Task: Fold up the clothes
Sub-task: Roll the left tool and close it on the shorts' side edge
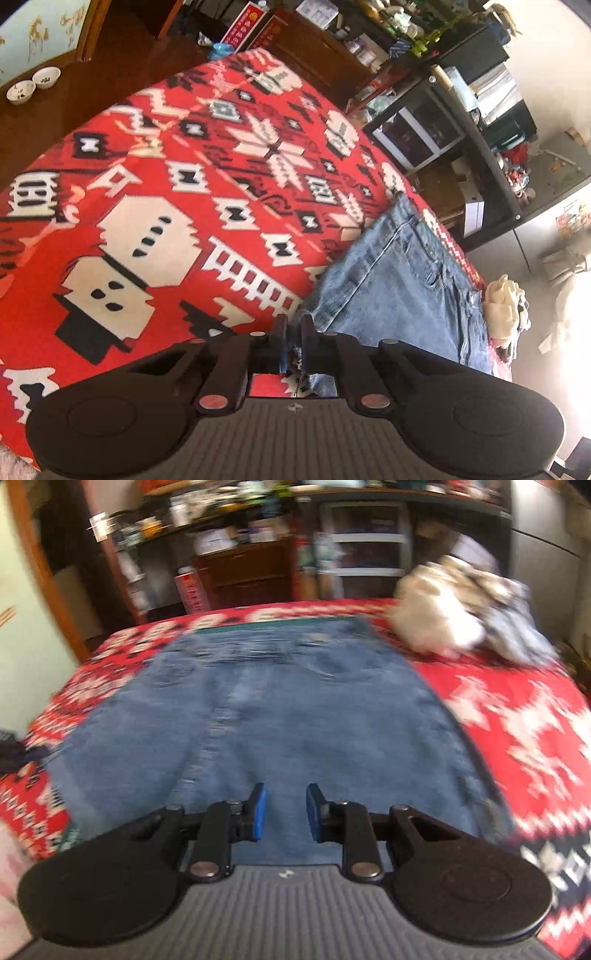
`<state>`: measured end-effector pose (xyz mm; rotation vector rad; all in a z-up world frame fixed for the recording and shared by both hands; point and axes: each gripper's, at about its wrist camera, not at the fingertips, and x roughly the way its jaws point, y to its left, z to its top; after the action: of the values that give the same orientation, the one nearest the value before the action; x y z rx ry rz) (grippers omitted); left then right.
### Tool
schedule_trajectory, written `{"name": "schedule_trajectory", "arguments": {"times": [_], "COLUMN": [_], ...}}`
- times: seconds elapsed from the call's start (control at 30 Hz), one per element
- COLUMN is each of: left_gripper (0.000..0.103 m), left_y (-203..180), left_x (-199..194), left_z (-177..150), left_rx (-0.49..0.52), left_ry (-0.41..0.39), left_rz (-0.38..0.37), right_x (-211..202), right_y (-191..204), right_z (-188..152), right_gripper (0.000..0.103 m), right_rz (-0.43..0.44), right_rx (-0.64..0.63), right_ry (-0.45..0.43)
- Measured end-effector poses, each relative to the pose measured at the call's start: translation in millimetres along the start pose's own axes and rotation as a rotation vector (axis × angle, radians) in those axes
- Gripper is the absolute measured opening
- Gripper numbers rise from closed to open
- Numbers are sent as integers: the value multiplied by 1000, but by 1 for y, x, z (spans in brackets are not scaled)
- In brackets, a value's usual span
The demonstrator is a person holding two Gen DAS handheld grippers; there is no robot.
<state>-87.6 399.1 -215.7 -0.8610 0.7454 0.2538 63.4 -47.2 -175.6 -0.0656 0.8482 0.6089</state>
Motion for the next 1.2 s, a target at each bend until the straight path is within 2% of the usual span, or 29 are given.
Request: {"name": "schedule_trajectory", "arguments": {"times": [0.23,0.37,0.5,0.67,0.73,0.77,0.8,0.93,1.03,1.07,1.1,1.2], "left_gripper": [6,6,5,5,5,5,5,6,19,30,35,41], "left_y": [-17,-20,-19,-15,-13,-11,-10,-7,-4,-3,-1,4], "left_x": [-15,-21,-24,-24,-22,-21,-20,-18,-17,-17,-17,-18], "left_z": [8,13,15,14,12,11,11,8,7,6,5,2], "left_rx": [-11,-33,-56,-87,-105,-113,-120,-122,-123,-124,-131,-154], "left_ry": [-24,-35,-37,-30,-27,-26,-26,-32,-37,-39,-42,-46], "left_rz": [-45,-72,-91,-108,-117,-121,-124,-129,-123,-120,-120,-120], "right_x": [39,64,84,110,112,111,109,107,110,111,111,111], "right_y": [129,210,246,290,291,291,290,285,283,282,282,282], "right_z": [33,36,30,23,19,18,15,14,18,19,20,19], "right_gripper": [25,26,30,29,22,14,10,4,4,4,4,4], "right_rz": [254,366,332,287,284,285,282,280,281,281,282,284], "right_rx": [-227,-349,-419,-505,-515,-516,-516,-493,-476,-471,-468,-463], "right_ry": [-13,-7,5,21,22,18,13,12,18,20,22,25]}}
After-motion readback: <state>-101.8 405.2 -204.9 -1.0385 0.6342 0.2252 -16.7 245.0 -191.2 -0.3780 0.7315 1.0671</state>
